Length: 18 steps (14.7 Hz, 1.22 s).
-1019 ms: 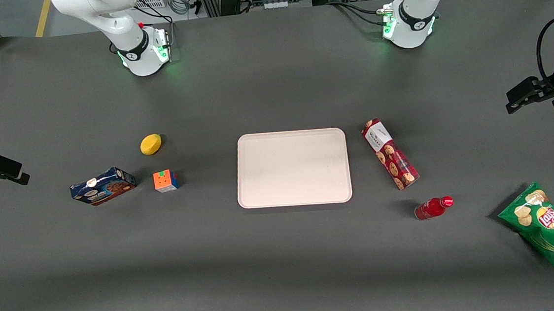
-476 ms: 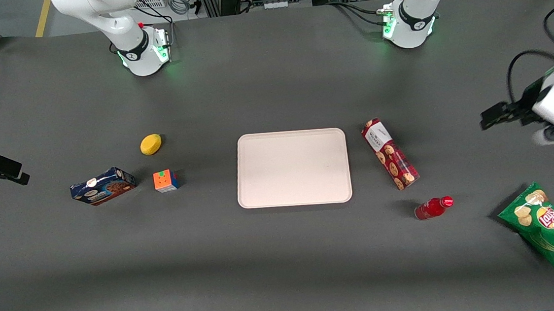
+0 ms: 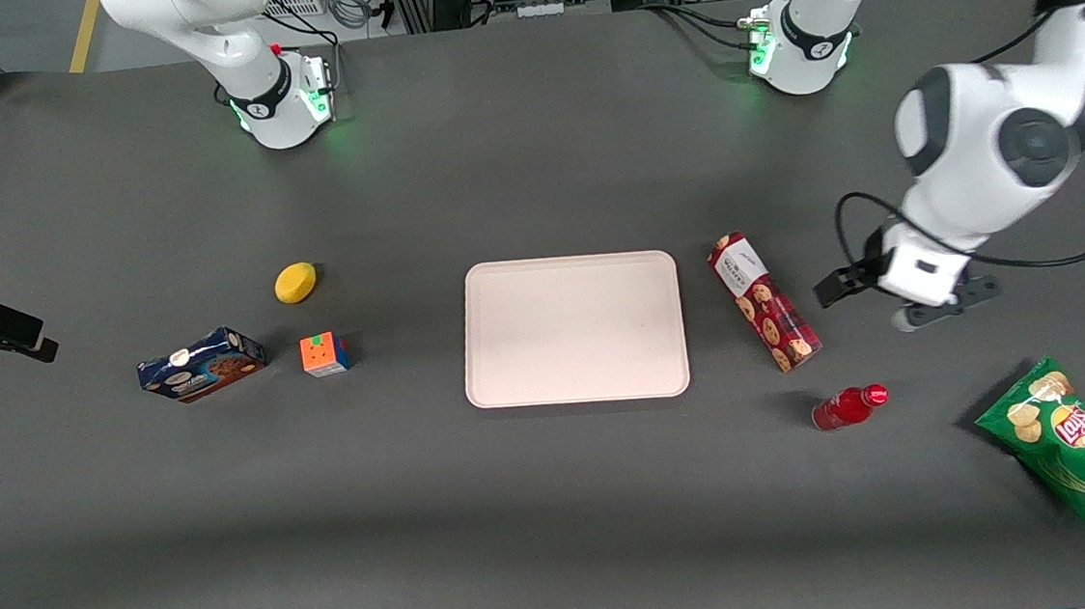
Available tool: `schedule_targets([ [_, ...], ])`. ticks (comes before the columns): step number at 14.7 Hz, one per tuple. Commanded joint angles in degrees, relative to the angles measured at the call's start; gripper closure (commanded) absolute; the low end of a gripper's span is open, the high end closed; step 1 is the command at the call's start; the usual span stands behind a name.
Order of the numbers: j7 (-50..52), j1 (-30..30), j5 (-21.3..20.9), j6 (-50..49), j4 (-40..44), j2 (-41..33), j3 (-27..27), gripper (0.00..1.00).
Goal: Place red cookie box on tray
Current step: 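Lower the left gripper onto the red plaid shortbread box and grasp it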
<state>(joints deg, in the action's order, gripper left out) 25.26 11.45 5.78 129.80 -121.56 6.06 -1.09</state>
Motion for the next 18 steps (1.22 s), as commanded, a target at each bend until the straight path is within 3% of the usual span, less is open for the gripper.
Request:
schedule_targets([
  [1, 10.1, 0.9, 0.3, 10.1, -6.1, 2.4, 3.1, 0.0],
  [10, 17.6, 2.1, 0.1, 20.0, -10.8, 7.9, 5.2, 0.03],
  [13, 17.6, 2.3, 0.1, 22.9, -11.3, 9.4, 5.2, 0.34],
  [15, 17.6, 2.4, 0.1, 23.2, -11.5, 10.0, 5.2, 0.61],
  [18, 17.6, 2.4, 0.1, 23.4, -11.4, 10.5, 5.2, 0.87],
])
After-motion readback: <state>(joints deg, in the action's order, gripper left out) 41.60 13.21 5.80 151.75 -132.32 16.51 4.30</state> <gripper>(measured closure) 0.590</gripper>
